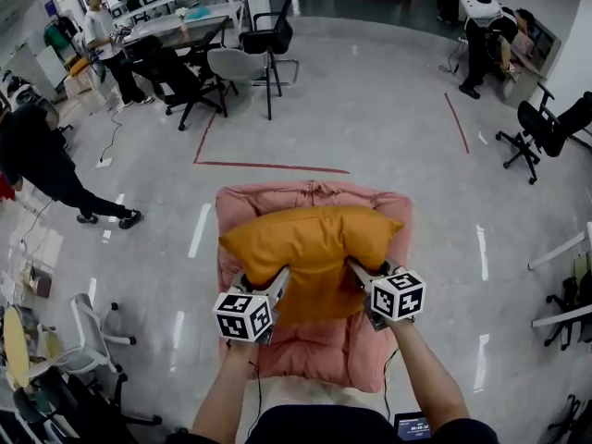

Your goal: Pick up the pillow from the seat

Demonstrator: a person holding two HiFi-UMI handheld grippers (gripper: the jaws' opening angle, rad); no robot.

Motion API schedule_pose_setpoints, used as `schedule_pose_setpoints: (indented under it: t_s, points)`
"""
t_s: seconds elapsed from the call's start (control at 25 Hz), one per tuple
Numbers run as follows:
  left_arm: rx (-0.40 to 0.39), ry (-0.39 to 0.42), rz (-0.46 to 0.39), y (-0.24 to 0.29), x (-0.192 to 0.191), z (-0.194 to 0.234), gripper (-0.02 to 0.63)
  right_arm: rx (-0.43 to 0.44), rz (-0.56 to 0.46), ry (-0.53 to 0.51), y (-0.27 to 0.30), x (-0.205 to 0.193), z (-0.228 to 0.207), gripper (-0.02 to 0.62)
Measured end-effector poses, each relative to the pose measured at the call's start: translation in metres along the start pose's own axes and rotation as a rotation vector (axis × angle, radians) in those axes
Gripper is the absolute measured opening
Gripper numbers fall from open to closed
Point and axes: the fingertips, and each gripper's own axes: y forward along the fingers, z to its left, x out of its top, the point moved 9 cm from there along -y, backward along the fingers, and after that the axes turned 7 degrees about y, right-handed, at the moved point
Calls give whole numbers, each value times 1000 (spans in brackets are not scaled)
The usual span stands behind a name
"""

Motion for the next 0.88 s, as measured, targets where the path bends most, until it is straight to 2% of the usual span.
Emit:
schedule_pose_setpoints:
  t_s: [0.52, 0.88]
  points:
    - [56, 0, -103, -44, 22, -48, 258, 59, -43, -93, -53, 32, 20, 160]
    - [103, 9, -154, -75, 26, -75, 259, 110, -68, -137, -83, 38, 33, 164]
